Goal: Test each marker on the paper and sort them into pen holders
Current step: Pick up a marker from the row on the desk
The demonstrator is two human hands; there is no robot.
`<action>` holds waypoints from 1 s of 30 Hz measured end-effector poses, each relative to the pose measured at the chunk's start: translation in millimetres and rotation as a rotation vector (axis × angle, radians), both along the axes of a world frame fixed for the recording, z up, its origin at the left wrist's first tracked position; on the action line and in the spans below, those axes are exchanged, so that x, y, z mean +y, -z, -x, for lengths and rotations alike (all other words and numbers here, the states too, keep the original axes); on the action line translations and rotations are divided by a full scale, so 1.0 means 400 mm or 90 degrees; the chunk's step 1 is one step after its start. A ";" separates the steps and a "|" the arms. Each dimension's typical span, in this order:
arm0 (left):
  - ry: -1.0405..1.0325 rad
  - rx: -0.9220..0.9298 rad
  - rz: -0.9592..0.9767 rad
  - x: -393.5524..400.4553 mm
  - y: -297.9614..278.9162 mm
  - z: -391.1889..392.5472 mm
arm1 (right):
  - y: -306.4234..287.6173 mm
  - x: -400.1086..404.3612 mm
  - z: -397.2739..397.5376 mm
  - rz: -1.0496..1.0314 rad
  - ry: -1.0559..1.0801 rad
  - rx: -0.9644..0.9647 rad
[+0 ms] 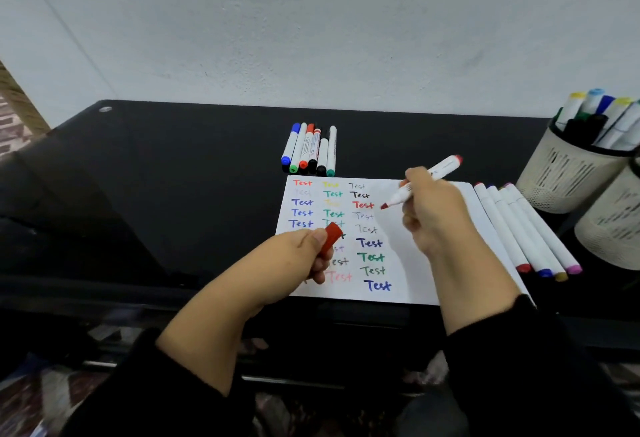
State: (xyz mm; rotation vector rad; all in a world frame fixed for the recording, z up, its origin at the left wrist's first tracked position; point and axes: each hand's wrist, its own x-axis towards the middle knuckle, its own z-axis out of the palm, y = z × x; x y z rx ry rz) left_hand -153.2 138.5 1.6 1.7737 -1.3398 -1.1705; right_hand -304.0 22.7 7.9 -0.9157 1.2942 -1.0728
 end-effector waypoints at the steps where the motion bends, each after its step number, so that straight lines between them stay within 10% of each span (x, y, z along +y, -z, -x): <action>1: 0.000 -0.032 0.000 -0.006 0.001 0.002 | 0.002 0.005 -0.003 -0.005 -0.014 0.004; 15: -0.116 -0.291 0.104 -0.126 0.021 0.033 | 0.010 -0.018 0.024 0.045 0.013 -0.031; 30: -0.114 -0.286 0.099 -0.202 0.023 0.033 | 0.074 -0.160 0.003 0.222 -0.029 0.253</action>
